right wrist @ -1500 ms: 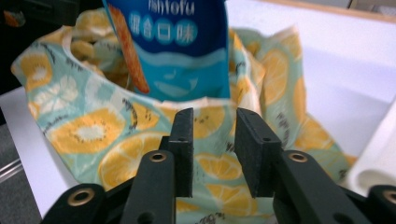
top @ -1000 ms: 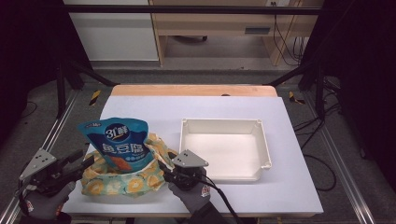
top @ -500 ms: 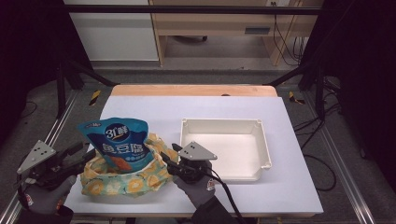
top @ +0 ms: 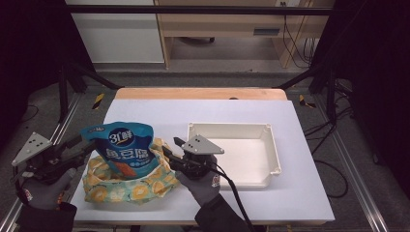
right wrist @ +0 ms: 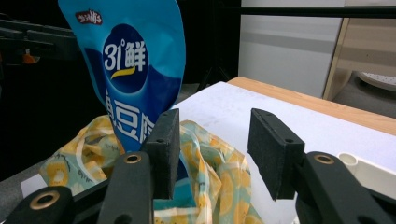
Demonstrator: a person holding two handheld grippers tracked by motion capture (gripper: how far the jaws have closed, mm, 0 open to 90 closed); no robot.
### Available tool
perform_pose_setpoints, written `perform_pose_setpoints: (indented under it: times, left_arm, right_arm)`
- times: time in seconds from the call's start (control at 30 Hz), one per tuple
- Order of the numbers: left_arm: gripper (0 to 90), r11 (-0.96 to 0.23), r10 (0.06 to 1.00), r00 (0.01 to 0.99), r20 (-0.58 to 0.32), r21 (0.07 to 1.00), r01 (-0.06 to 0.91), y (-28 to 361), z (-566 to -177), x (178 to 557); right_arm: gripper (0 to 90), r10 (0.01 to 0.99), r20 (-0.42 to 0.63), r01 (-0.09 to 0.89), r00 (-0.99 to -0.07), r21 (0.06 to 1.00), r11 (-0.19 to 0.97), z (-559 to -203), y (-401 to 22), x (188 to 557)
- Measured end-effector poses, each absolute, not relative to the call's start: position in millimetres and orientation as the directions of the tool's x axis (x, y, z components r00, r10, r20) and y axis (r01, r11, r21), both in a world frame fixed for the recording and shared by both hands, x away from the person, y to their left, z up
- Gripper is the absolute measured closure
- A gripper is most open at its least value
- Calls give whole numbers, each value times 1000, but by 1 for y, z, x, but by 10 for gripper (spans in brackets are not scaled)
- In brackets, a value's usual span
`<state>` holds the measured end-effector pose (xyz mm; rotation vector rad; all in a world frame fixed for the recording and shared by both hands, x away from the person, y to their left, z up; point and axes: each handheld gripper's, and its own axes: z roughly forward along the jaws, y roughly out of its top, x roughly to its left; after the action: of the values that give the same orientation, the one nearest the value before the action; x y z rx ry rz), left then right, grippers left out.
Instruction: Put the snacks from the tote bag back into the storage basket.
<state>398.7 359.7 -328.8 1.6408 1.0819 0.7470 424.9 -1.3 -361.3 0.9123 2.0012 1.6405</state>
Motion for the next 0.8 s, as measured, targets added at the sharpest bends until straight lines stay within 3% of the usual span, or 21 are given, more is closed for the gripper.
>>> perform_pose_setpoints:
  times: [0.5, 0.8]
  left_arm:
    - [505, -84, 908, 418, -40, 958, 275, 356, -320, 417]
    - [626, -75, 891, 450, -59, 959, 275, 356, -321, 419]
  right_arm:
    - [552, 683, 68, 196, -727, 974, 112, -335, 21, 439]
    - [613, 670, 73, 208, -738, 970, 123, -330, 37, 453]
